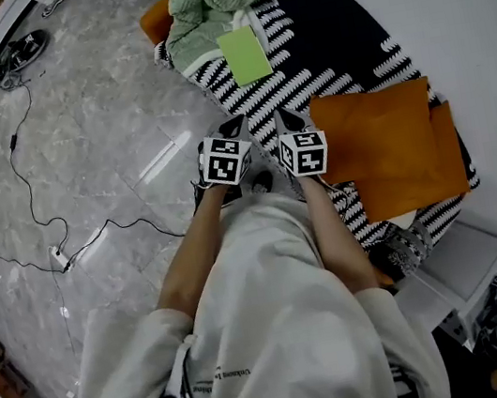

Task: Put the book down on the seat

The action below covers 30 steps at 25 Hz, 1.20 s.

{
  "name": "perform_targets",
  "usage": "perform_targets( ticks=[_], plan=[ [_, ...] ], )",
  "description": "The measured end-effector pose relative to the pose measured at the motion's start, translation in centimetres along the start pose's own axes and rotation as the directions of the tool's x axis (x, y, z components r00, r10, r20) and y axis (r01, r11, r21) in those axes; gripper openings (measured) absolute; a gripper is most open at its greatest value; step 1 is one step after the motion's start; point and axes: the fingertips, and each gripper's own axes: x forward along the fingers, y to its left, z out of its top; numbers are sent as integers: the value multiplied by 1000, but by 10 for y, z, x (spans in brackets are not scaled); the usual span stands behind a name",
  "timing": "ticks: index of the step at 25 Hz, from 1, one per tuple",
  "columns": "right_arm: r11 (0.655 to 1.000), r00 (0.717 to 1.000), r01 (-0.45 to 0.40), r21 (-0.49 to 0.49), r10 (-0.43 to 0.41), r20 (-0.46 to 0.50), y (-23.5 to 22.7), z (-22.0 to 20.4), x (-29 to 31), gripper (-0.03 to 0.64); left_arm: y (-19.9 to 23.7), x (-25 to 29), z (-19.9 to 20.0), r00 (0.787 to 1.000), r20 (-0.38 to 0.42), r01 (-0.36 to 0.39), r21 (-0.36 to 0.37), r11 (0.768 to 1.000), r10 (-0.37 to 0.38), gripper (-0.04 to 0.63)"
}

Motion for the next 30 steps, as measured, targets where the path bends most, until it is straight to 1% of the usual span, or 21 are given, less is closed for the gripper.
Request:
perform_targets(
  ticks=[5, 11, 15, 18, 25, 30],
  plan=[
    [1000, 1000, 18, 9, -18, 1, -1, 3, 4, 6, 14, -6, 1, 1000, 9, -26, -31, 999, 26, 9],
    [999, 999, 39, 10, -39, -6, 0, 6, 10, 6, 22, -8, 4, 1000, 12, -26, -34, 999, 27, 9],
    [999, 999, 46, 7, -46, -8, 2, 4, 10, 6, 26, -9, 4, 999, 26, -29, -51, 998, 31, 9],
    [999, 999, 44, 3, -44, -12, 2, 1, 10, 6, 25, -7, 4, 999, 27, -31, -37, 999, 32, 9],
    [998, 999, 47, 33, -47, -17, -11, -7, 7, 6, 18, 2, -6, 1000, -7, -23, -28, 999, 23, 9],
    [998, 999, 49, 31, -49, -17, -11, -7, 8, 6, 22, 1, -3, 1000, -3, -27, -23, 999, 27, 9]
  ],
)
